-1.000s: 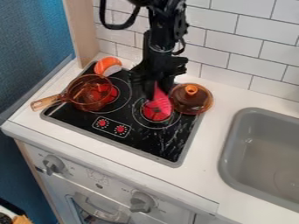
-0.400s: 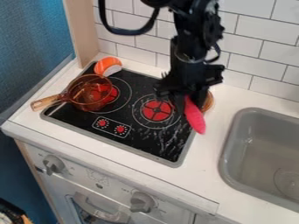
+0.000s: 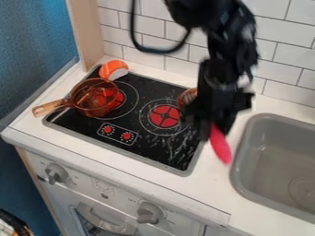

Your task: Move the red fork to the right side of the stove

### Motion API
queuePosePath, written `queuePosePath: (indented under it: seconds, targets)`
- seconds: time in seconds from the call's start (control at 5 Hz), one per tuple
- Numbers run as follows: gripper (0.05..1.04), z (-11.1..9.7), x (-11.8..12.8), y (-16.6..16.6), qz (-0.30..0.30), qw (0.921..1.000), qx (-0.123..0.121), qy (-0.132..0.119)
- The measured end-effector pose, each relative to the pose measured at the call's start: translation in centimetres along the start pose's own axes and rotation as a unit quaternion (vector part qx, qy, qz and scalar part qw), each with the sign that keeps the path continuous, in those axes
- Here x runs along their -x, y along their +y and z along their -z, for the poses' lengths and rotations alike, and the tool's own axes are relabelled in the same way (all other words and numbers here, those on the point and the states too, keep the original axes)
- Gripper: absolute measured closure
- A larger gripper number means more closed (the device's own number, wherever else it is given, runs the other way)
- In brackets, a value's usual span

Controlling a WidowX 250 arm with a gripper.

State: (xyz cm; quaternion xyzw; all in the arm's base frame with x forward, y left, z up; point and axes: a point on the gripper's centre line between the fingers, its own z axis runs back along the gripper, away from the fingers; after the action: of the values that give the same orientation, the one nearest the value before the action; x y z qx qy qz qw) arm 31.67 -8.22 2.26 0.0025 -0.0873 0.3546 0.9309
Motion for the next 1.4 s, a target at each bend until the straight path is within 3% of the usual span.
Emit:
queuePosePath:
  seconds: [0.2,0.4,0.6,0.8,1.0,1.2,1.4]
  targets:
    - [0.716,1.2,0.2,0.0,0.084,0.9963,-0.011,-0.015]
    - [0.716,2.0,0.1,-0.3,0.152,0.9881,-0.005,-0.022]
    - [0.716,3.1,0.2,-0.3,0.220,0.9753,-0.007,-0.020]
    - [0.716,4.3,0.3,-0.3,0.282,0.9593,0.002,-0.003]
    - [0.716,4.9,0.4,-0.8,0.307,0.9513,0.015,0.013]
    - [0.669,5.3,0.2,-1.1,0.316,0.9485,0.018,0.016]
    - [0.364,5.2,0.1,-0.9,0.315,0.9488,0.010,0.020]
